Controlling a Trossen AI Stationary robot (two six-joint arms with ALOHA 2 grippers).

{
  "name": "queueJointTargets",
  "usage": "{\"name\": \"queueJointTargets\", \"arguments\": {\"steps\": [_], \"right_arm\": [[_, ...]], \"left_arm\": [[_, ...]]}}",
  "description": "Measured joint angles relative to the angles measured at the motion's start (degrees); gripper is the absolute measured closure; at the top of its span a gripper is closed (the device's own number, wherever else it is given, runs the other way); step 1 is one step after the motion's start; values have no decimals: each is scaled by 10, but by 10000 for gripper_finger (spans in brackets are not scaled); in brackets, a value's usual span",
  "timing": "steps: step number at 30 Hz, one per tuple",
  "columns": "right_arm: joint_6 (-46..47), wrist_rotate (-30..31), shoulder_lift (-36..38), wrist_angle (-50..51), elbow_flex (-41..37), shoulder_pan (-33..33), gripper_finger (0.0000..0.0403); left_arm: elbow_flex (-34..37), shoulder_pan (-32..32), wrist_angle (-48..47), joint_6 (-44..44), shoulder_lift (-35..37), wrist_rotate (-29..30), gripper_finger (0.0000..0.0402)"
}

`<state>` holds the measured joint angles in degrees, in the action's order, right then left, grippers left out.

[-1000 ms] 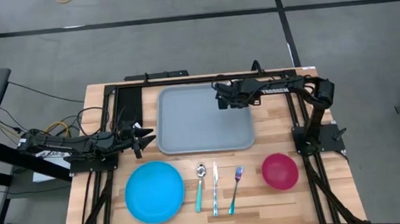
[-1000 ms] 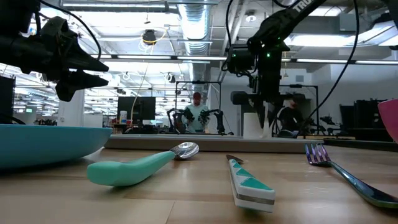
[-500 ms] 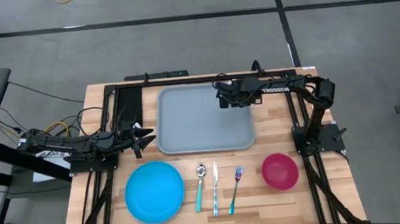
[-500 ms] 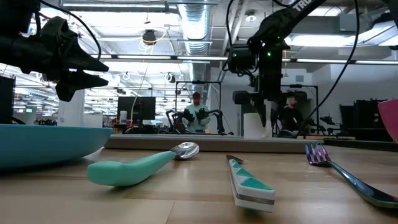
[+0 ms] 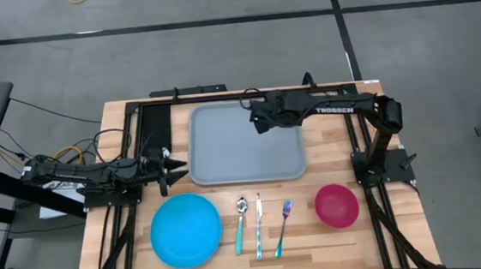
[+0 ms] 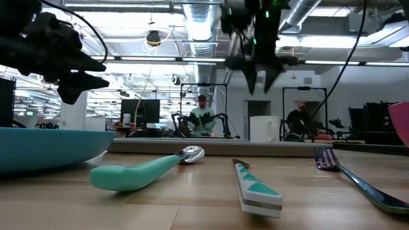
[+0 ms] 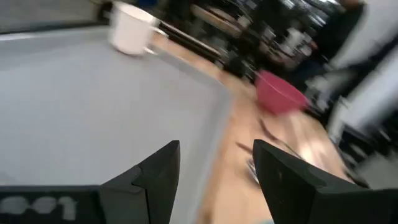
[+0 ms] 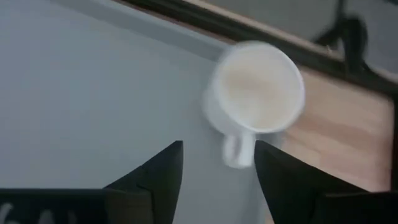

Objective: Set up tray
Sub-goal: Put the blue plate on the gray serving tray below the white cup

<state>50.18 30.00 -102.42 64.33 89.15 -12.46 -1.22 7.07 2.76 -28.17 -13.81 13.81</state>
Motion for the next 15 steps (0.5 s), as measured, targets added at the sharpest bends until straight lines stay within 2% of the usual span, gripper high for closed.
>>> {"name": "queueJointTargets", "arguments": {"steps": [3, 9, 12, 15], "right_arm": [[-26, 6, 2, -4, 35, 36, 198], [-27, 30, 2, -1, 60, 99, 190], [-39, 58, 2, -1, 61, 132, 191], [-68, 58, 2, -11, 61, 161, 195]], "left_arm": [[-31, 0, -80, 2, -1, -39, 210], [-145, 0, -340, -8, -13, -44, 210], [-178, 0, -376, -48, -33, -57, 210], [-201, 1, -400, -101, -83, -91, 210]]}}
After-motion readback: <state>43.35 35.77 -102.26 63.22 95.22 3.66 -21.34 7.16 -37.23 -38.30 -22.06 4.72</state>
